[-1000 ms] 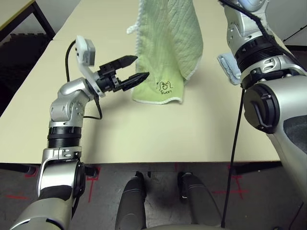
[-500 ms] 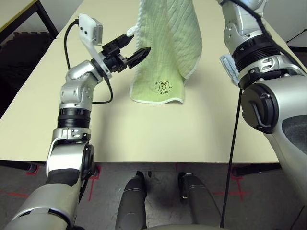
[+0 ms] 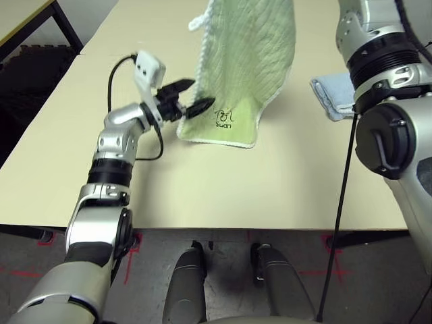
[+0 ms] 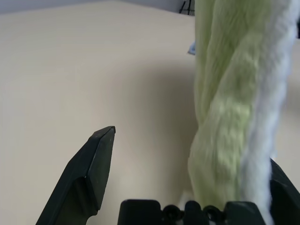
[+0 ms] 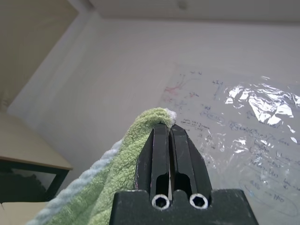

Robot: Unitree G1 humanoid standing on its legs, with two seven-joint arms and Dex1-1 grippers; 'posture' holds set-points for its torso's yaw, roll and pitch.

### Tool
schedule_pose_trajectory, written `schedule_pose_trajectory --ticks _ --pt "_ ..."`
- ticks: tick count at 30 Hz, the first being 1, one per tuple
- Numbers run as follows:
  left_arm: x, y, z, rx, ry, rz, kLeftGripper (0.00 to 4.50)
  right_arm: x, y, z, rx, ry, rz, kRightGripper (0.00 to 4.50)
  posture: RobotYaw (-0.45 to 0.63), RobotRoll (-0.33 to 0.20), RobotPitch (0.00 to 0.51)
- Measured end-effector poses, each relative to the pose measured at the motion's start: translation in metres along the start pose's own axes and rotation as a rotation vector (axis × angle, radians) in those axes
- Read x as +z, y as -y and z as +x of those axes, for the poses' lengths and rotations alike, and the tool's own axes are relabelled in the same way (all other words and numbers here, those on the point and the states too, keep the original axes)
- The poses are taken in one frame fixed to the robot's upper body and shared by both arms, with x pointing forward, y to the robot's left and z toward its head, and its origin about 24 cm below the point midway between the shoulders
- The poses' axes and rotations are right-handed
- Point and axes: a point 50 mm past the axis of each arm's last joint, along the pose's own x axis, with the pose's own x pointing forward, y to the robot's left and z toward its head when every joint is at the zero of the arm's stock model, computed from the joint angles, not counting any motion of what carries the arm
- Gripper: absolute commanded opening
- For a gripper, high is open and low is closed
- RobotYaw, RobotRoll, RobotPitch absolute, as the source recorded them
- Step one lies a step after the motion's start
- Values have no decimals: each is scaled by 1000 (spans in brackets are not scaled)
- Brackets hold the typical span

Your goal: Fold the towel and set it aside.

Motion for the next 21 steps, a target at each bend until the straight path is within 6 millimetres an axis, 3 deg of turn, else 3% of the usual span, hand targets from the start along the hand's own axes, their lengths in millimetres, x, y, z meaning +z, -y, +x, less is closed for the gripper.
schedule_pose_trajectory --ticks 6,12,18,21 --pt "-2 1 -16 -10 -29 16 4500 2 0 2 3 -7 -21 31 25 0 150" --pt "10 2 -27 -31 -41 53 4500 1 -1 2 11 -10 -24 31 35 0 151" --pt "-6 6 -39 -47 -134 -25 4500 0 -1 2 11 -27 -32 31 30 0 152" --pt "-4 8 -41 -57 -161 -70 4500 -2 -1 1 16 -40 -40 31 30 0 153"
